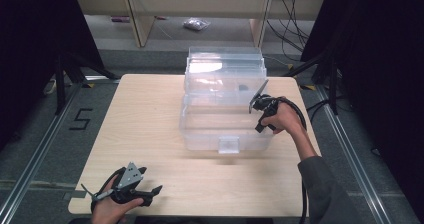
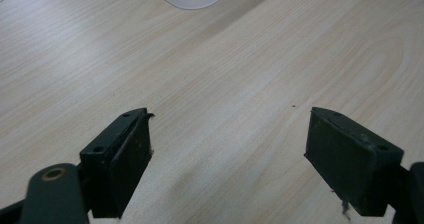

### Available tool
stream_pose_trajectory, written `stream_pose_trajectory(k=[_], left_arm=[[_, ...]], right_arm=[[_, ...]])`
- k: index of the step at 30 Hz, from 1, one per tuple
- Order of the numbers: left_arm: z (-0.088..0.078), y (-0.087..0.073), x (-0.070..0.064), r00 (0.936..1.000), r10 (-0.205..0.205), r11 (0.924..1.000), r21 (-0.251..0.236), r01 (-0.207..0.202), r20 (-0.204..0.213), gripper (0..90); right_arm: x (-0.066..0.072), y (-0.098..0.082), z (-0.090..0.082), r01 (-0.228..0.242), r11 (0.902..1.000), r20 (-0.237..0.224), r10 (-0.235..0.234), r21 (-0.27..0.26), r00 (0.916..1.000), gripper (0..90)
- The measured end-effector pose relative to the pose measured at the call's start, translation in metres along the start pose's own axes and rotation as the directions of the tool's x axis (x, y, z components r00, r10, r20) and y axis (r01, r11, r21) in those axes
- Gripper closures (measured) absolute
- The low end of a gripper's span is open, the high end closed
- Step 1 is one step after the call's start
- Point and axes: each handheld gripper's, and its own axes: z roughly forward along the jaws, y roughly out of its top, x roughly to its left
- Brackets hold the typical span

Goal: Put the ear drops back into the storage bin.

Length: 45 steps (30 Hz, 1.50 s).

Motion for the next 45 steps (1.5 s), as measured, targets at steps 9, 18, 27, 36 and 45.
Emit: stream_pose_trajectory(k=[9,18,27,36,45], left_arm=[[0.000,0.000,0.000,1.0000,0.000,1.0000,0.000,0.000,0.001,17.7],[0.000,0.000,0.000,1.0000,-0.001,1.0000,-0.001,0.001,0.002,17.7],[0.000,0.000,0.000,1.0000,-0.002,1.0000,-0.002,0.002,-0.002,17.6],[0.000,0.000,0.000,1.0000,-0.002,1.0000,-0.002,0.002,-0.002,17.6],[0.000,0.000,0.000,1.0000,-0.002,1.0000,-0.002,0.002,-0.002,17.7]], right_arm=[[-0.001,0.006,0.010,-0.023,0.9993,-0.015,0.024,0.029,0.9996,60.2],[-0.003,0.010,0.019,-0.031,0.9973,-0.017,0.033,0.066,0.9993,60.2],[-0.005,0.012,0.027,0.006,0.9968,-0.020,-0.005,0.079,0.9998,60.2],[-0.007,0.013,0.031,0.009,0.9948,0.002,-0.009,0.101,1.0000,60.1],[-0.003,0.014,0.030,-0.027,0.9921,0.000,0.027,0.123,0.9996,60.0]])
